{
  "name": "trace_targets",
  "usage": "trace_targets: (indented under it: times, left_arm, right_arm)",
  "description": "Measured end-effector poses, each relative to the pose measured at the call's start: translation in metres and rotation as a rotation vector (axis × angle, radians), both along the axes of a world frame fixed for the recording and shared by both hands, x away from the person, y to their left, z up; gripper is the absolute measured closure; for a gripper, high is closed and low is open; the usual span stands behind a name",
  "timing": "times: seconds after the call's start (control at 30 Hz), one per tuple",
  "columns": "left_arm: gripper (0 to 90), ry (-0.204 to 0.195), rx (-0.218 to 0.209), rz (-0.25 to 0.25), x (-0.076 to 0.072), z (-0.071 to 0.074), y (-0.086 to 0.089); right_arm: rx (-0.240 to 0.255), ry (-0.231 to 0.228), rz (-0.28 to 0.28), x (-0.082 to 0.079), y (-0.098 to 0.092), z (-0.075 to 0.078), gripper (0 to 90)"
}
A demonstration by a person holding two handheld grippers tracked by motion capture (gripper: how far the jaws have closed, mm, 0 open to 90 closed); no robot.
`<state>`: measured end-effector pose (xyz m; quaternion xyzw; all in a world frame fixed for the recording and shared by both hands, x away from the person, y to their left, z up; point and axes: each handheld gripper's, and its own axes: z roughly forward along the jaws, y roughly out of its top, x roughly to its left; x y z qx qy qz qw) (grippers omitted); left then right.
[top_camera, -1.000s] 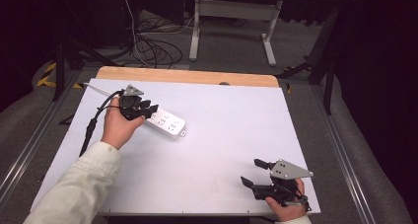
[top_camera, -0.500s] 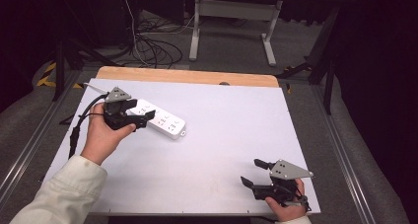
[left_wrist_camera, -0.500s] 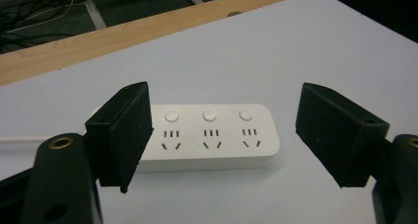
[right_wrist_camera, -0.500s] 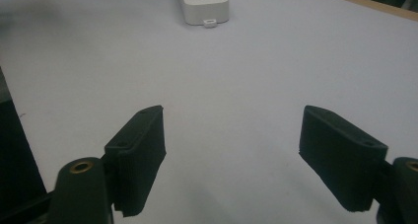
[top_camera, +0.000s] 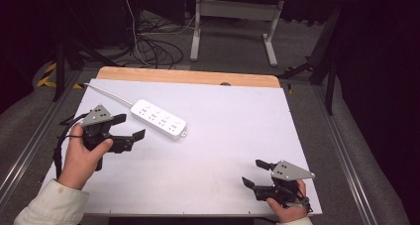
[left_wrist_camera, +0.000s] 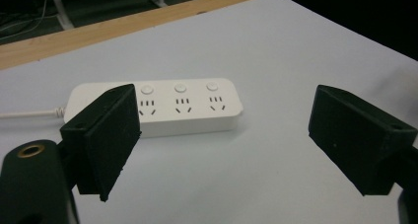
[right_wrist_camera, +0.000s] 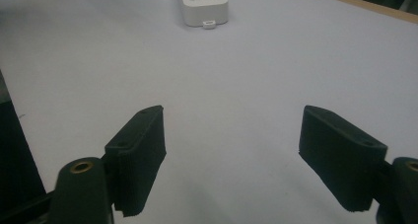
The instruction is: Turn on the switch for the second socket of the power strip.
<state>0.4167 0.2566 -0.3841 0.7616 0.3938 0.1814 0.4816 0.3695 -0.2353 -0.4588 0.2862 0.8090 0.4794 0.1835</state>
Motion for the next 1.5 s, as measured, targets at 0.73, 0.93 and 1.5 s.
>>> trace_targets:
  times: [0.73,0.93,1.5]
  left_arm:
    - [9.5,-0.083,0.053,-0.072,-0.054,-0.043,0.011]
    - [9.4,-0.048,0.060,-0.094,-0.064,-0.060,0.014]
    - [10.5,-0.042,0.082,-0.025,-0.082,-0.104,0.014]
  right_arm:
    - [0.021,-0.003,0.024,-0.002,-0.002,0.001,24.2]
    - [0.028,-0.001,0.029,-0.002,-0.003,0.002,23.8]
    - [0.032,-0.005,0.028,-0.001,-0.005,0.002,23.7]
